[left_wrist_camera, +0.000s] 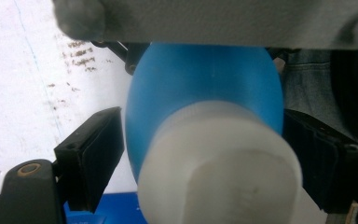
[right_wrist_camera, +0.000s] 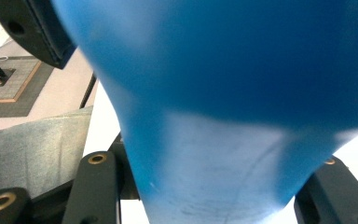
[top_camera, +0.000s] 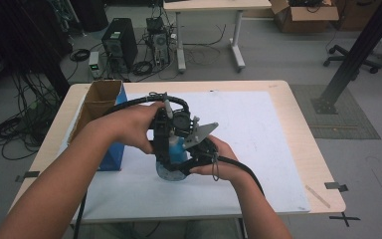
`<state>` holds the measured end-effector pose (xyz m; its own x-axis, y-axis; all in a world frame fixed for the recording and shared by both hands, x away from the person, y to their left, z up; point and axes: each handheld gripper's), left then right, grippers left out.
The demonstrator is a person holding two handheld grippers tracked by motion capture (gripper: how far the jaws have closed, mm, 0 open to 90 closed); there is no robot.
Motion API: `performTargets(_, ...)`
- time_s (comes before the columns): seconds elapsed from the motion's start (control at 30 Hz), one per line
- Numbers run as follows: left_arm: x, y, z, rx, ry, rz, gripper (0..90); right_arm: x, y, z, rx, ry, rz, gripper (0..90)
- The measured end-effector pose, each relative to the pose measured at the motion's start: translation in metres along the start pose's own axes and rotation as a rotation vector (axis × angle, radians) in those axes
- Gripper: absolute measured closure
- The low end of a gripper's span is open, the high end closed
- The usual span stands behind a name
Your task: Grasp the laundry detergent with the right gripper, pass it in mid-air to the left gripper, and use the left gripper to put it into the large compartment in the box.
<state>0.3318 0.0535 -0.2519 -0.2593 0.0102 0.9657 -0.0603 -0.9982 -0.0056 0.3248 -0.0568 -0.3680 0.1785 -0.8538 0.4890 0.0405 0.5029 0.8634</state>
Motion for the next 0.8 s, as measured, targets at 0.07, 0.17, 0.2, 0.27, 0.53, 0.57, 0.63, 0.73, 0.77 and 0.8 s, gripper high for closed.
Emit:
performTargets(0.07, 0.0003, -0.0001, -0.0002, 0.003, 0.0, -0.002, 17.5, 0.0002, 0.0001, -0.0001, -0.002, -0.002, -0.001, 45.5)
performTargets(0.17, -0.0001, -0.0003, -0.0003, 0.004, -0.001, -0.003, 18.7, 0.0003, 0.0003, -0.0005, 0.003, -0.005, -0.002, 45.5)
performTargets(0.2, -0.0005, -0.0002, -0.0005, 0.005, -0.001, -0.003, 18.9, 0.0003, 0.0003, -0.0006, 0.005, -0.005, -0.002, 45.5)
performTargets(0.27, -0.0009, -0.0001, -0.0007, 0.007, -0.004, -0.005, 19.6, 0.0003, 0.0004, -0.0006, 0.005, -0.006, -0.003, 45.5)
performTargets(0.53, -0.0014, 0.0015, -0.0016, 0.0, -0.01, -0.005, 23.5, -0.0001, -0.0001, -0.0004, 0.015, -0.009, -0.007, 45.5)
performTargets(0.57, -0.0015, 0.0018, -0.0018, 0.0, -0.012, -0.009, 24.5, -0.0001, -0.0002, -0.0002, 0.014, -0.007, -0.008, 45.5)
performTargets(0.63, -0.0013, 0.0021, -0.0019, -0.001, -0.01, -0.009, 25.3, -0.0001, -0.0003, -0.0002, 0.011, -0.007, -0.008, 45.5)
performTargets(0.73, -0.0011, 0.0023, -0.0016, -0.001, -0.013, -0.007, 26.2, -0.0005, -0.0002, 0.0003, 0.004, -0.003, -0.006, 45.5)
performTargets(0.77, -0.0011, 0.0023, -0.0016, -0.001, -0.013, -0.007, 26.4, -0.0005, -0.0001, 0.0004, 0.002, -0.004, -0.005, 45.5)
performTargets(0.8, -0.0011, 0.0023, -0.0016, 0.0, -0.013, -0.006, 26.4, -0.0005, -0.0001, 0.0004, 0.002, -0.004, -0.005, 45.5)
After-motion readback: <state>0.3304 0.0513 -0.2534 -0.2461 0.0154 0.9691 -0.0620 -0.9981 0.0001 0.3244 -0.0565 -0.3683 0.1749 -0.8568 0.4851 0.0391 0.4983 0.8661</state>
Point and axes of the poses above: each handheld gripper's, and its own axes: x roughly backward along the jaws, y roughly out of its top, z roughly to its left, and after that the axes turned 15 degrees about y, right-handed
